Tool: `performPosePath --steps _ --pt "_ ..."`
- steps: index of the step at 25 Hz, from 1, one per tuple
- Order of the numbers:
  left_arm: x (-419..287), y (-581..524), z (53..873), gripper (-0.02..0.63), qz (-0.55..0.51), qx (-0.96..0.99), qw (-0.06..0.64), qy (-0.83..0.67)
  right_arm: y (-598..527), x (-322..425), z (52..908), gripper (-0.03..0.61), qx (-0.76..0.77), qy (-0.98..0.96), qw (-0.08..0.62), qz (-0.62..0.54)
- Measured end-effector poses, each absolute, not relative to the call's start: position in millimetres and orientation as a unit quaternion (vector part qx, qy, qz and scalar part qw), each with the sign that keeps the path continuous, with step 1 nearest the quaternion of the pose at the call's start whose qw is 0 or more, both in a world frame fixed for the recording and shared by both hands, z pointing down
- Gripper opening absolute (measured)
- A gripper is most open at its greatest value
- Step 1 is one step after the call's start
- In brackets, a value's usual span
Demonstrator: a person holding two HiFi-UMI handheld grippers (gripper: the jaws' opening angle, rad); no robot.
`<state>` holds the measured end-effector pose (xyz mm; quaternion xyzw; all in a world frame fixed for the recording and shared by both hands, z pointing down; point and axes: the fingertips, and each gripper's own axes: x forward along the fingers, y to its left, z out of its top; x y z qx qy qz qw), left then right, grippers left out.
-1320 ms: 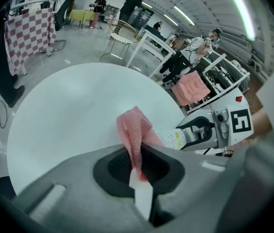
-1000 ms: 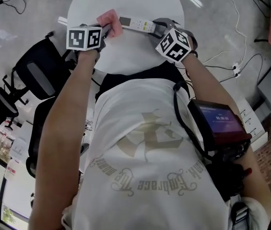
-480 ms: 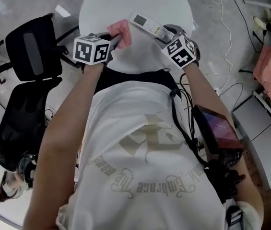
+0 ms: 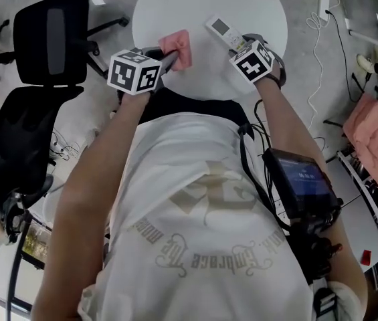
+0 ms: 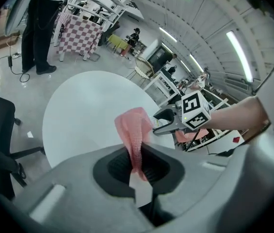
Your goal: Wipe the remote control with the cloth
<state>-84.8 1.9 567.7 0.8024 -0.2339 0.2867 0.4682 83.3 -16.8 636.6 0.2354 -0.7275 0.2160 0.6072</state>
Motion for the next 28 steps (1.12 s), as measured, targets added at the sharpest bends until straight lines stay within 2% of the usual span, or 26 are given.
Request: performPosePath --steps 6,10,17,21,28 --pt "-97.5 11.4 566.1 0.018 0.278 0.799 0.475 -0.243 -18.3 81.9 637.7 0.258 0.242 -0.718 0.612 0.228" --pt "-95.4 13.6 561.5 0.018 0.270 0.803 0.475 -0.238 -2.6 87.0 639.7 0.258 0.277 -0.708 0.568 0.316" --pt "-80.5 12.6 552.6 0.018 0.255 0.809 0.486 -0.211 14.3 78.0 623.5 0.258 0.344 -0.702 0.378 0.495" --pt "-63.3 13.4 542.6 0.018 0.221 0.812 0.511 -0.175 14.6 64.9 601.0 0.258 0.348 -0.717 0.290 0.530" --pt "-27.7 8.8 523.0 0.020 0.128 0.803 0.570 -0.118 -10.1 36.5 515.8 0.258 0.304 -0.788 0.084 0.529"
